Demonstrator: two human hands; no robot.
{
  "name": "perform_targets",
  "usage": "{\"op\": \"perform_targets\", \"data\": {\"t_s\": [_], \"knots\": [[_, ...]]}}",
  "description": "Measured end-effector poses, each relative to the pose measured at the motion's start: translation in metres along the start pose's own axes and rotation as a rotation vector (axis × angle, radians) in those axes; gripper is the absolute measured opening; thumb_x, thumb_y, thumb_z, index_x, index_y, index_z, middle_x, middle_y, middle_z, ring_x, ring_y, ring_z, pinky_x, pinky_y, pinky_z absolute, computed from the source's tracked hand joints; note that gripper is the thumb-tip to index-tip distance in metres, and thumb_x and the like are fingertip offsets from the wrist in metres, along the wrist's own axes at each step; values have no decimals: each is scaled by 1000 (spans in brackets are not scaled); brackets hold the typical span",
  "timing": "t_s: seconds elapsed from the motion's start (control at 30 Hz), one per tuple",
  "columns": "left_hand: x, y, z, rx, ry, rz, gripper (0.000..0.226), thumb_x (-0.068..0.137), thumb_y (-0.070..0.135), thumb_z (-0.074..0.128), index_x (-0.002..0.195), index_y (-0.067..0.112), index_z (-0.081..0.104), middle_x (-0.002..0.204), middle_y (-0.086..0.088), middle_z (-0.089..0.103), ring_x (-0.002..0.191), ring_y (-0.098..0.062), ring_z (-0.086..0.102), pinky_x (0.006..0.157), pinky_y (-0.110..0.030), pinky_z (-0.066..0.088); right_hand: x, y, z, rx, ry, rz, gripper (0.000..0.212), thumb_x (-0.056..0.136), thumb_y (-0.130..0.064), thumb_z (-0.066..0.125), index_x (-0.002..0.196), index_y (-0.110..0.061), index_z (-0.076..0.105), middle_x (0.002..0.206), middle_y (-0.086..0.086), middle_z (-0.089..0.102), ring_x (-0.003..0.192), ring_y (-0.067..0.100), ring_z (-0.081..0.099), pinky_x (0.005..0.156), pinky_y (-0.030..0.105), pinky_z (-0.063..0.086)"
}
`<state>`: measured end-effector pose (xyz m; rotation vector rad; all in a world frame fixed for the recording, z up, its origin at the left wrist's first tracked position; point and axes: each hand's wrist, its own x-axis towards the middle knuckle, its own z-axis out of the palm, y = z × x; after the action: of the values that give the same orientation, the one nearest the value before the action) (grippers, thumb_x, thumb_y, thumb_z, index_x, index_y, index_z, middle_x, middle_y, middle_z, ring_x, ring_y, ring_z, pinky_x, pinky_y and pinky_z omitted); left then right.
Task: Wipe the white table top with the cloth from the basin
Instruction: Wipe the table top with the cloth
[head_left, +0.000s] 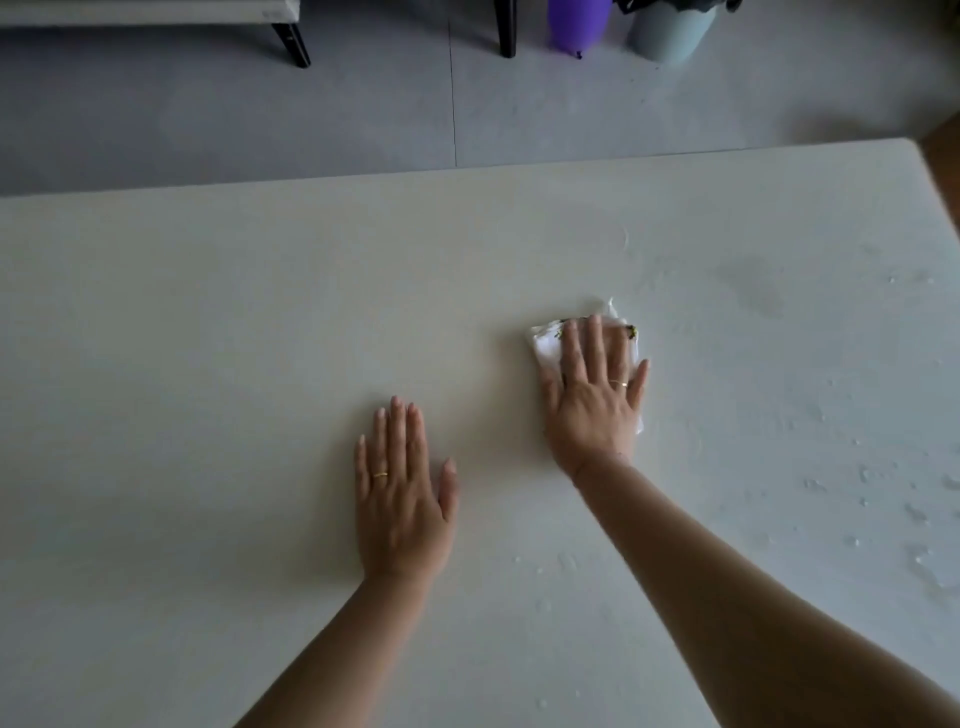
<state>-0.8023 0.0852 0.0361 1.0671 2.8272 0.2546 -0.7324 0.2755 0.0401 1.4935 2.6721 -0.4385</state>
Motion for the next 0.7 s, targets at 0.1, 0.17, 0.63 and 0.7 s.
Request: {"op": "perform_targets", "data": {"t_s": [0.1, 0.17, 0.63, 0.7], "knots": [[2, 1, 4, 1, 26, -12, 64, 93, 38, 30, 144, 1, 33, 152, -16, 31, 141, -30, 29, 114, -46, 21, -37, -30, 13, 47, 6, -138, 57, 95, -43, 27, 149, -28, 16, 158, -5, 4, 145, 24, -9, 114, 47, -13], [2, 2, 3, -11, 51, -22, 61, 94, 34, 29, 142, -2, 36, 150, -19, 34, 139, -33, 33, 113, -46, 23, -69, -46, 21, 29, -40, -325, 56, 94, -42, 28, 148, -26, 23, 157, -5, 10, 145, 25, -4, 115, 49, -7], [-2, 1, 3, -72, 94, -28, 63, 90, 29, 32, 146, 1, 28, 154, -16, 27, 143, -30, 23, 117, -42, 15, -72, 32, 0, 64, -10, 100, 59, 97, -35, 31, 149, -29, 5, 159, -5, -5, 145, 17, -14, 115, 42, -8], [-1, 3, 1, -77, 86, -22, 62, 91, 30, 31, 145, 0, 30, 153, -17, 28, 142, -31, 25, 117, -44, 17, -99, 4, 11, 69, -14, -51, 60, 95, -36, 31, 149, -28, 7, 158, -7, -4, 145, 19, -12, 115, 42, -9]]}}
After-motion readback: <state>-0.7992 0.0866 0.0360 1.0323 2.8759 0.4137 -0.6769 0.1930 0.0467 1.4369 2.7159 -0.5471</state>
